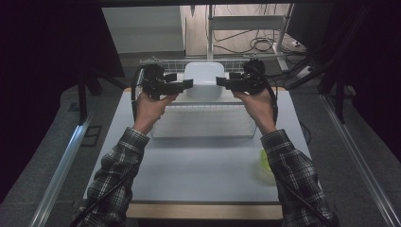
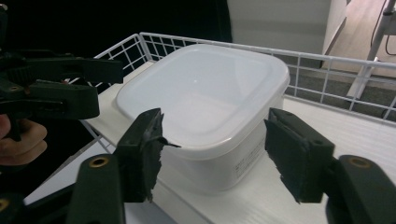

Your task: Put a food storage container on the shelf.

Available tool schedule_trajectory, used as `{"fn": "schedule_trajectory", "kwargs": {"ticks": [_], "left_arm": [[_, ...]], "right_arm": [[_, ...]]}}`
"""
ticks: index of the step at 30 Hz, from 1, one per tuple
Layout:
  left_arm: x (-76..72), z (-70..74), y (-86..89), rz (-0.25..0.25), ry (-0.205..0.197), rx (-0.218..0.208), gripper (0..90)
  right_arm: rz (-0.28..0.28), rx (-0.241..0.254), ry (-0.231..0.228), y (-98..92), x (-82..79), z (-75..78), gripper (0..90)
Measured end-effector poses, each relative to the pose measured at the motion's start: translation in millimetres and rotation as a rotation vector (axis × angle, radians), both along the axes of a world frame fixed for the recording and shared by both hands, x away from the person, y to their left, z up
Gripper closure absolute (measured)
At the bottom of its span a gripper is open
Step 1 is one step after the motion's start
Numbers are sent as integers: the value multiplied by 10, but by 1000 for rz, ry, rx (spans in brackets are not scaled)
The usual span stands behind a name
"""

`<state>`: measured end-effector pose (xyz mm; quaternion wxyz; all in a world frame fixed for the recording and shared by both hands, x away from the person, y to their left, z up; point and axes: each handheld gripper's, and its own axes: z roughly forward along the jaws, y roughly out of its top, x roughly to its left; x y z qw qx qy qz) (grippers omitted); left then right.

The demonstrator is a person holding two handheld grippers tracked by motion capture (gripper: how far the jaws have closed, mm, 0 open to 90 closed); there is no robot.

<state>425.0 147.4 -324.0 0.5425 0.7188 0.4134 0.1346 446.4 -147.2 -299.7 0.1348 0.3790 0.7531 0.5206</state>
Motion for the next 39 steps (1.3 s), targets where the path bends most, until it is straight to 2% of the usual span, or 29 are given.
{"fn": "schedule_trajectory", "kwargs": {"ticks": [2,3,4,5,8,9,12,17,18,26,29,33,35,39], "left_arm": [[-24,0,-3,-4,-2,14,145],[-73,-4,-10,-19,-10,43,128],[-73,-4,-10,-19,-10,43,111],[-130,-12,-12,-22,-21,63,98],[-186,-28,-1,-43,-18,62,90],[-236,-51,11,-65,-16,57,87],[-313,-85,19,-84,-27,71,68],[-426,-125,7,-89,-49,97,58],[-489,-144,-6,-91,-61,115,53],[-684,-248,-28,-83,-90,152,17],[-777,-323,-6,-80,-93,147,17],[-846,-384,17,-77,-98,140,17],[-903,-454,47,-79,-113,128,24],[-939,-532,82,-100,-111,129,52]], "right_arm": [[7,-7,-5,-5,-13,-7,341],[15,-12,-8,-11,-41,-21,310],[15,-12,-8,-11,-41,-21,310],[23,-18,-16,-15,-71,-38,285],[30,-29,-27,-24,-120,-61,250],[37,-28,-28,-28,-136,-69,241],[51,-34,-37,-34,-191,-97,208],[75,-61,-54,-37,-261,-150,172],[88,-66,-58,-45,-297,-170,158],[123,-84,-68,-92,-472,-248,85],[128,-101,-66,-123,-543,-282,75],[131,-95,-65,-156,-612,-324,61],[137,-90,-57,-183,-670,-376,53],[148,-90,-56,-202,-727,-436,47]]}}
